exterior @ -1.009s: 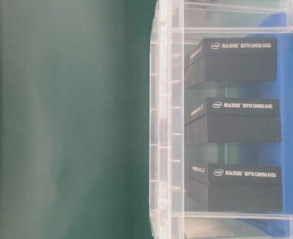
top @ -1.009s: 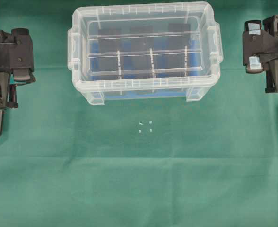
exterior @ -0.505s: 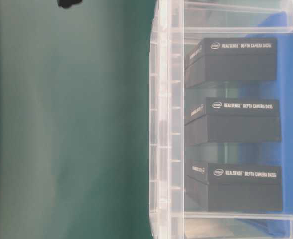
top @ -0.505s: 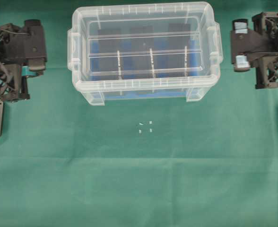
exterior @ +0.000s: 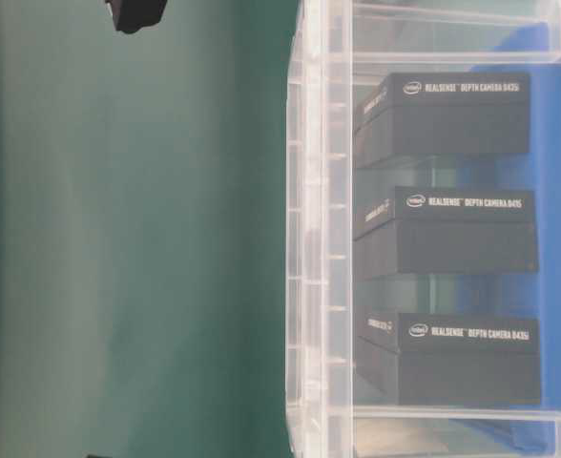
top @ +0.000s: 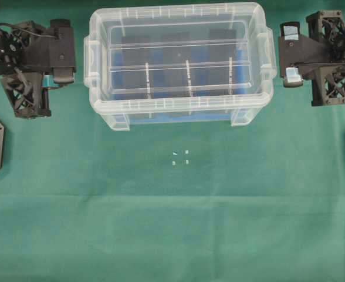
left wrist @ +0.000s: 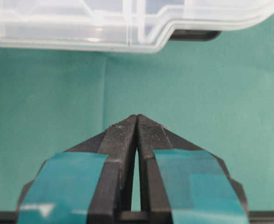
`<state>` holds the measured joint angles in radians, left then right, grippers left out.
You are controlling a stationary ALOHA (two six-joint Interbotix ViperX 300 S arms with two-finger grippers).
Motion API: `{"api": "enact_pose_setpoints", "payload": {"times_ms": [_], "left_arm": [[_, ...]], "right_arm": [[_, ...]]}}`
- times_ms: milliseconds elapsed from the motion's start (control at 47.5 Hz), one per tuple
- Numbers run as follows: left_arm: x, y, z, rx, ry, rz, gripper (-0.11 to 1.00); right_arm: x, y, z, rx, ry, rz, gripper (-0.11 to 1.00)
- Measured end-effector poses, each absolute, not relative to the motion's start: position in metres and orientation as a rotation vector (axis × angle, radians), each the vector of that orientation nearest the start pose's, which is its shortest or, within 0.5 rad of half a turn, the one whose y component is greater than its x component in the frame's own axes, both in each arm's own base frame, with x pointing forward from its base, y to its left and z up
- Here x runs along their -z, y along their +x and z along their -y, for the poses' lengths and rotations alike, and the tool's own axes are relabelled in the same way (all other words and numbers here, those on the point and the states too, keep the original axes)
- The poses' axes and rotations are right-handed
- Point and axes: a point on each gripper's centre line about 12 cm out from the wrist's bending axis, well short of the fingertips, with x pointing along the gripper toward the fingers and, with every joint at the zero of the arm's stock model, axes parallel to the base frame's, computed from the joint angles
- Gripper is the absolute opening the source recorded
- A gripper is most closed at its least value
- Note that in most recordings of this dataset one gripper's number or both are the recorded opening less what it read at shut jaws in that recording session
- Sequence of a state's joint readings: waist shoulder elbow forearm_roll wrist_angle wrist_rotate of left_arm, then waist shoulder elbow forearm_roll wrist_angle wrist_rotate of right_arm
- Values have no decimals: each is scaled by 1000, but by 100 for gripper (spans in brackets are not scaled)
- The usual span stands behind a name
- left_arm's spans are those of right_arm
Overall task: Clamp the lid of the box with both arms, then lift and open it.
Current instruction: 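Clamp the clear lid's end tabs with left and right grippers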
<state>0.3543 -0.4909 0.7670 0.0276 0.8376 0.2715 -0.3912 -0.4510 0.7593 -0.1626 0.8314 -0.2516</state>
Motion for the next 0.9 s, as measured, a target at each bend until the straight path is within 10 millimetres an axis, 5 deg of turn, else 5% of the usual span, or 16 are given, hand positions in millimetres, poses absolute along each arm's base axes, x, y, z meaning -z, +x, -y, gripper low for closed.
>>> {"api": "enact_pose_setpoints", "payload": {"times_ms": [505,904], "left_arm": [[-218,271,-103,-136,122,-1155,1],[-216,277,-106,-129,129,-1163,1]], "right_arm": [[-222,266,125,238,-169,-1186,0],[-219,273,130,239,-170,-1193,0]]}}
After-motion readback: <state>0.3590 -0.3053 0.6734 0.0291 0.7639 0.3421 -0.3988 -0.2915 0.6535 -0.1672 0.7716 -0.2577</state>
